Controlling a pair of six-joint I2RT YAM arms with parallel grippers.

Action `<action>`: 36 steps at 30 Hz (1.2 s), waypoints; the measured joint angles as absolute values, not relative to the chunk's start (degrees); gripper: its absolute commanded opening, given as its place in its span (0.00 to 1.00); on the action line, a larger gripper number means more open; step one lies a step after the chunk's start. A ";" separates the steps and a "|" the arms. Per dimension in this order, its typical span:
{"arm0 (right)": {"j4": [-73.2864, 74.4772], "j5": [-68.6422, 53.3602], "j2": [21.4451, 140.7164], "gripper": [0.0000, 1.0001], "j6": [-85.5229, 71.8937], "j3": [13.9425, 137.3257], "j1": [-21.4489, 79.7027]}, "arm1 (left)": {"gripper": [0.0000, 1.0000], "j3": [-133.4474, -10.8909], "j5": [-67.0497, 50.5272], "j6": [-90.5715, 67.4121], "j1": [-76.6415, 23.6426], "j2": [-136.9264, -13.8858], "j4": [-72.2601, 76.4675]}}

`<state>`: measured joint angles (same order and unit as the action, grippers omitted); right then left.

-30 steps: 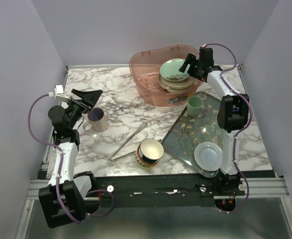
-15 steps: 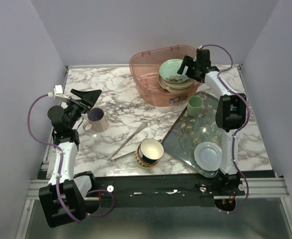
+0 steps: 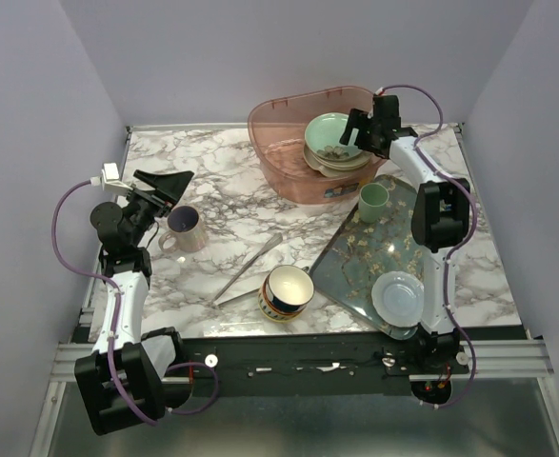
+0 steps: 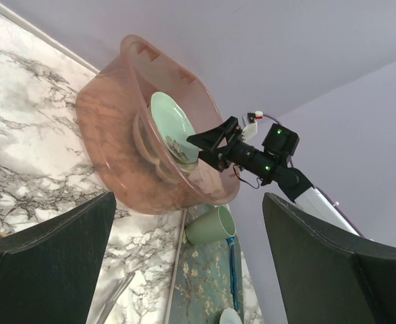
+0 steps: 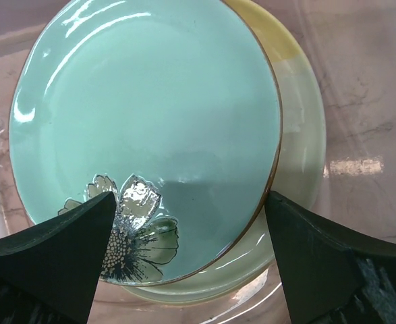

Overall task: Place the mixed dishes into the plastic bin
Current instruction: Place the plate in the plastic bin.

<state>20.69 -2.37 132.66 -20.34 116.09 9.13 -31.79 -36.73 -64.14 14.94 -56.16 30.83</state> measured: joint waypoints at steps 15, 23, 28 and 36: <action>21.32 1.17 129.97 1.00 -14.76 116.18 10.20 | 0.99 -31.79 -36.91 -64.53 16.40 -56.29 30.96; 21.89 -4.99 118.32 1.00 -4.86 113.65 9.65 | 0.99 -31.83 -36.93 -64.18 17.17 -56.71 30.13; 20.12 -13.85 107.22 1.00 2.28 105.78 9.37 | 0.99 -32.49 -36.95 -63.02 17.19 -57.49 27.59; 17.08 -33.58 90.13 1.00 8.16 88.75 9.39 | 0.99 -33.76 -37.15 -59.11 17.19 -56.42 25.12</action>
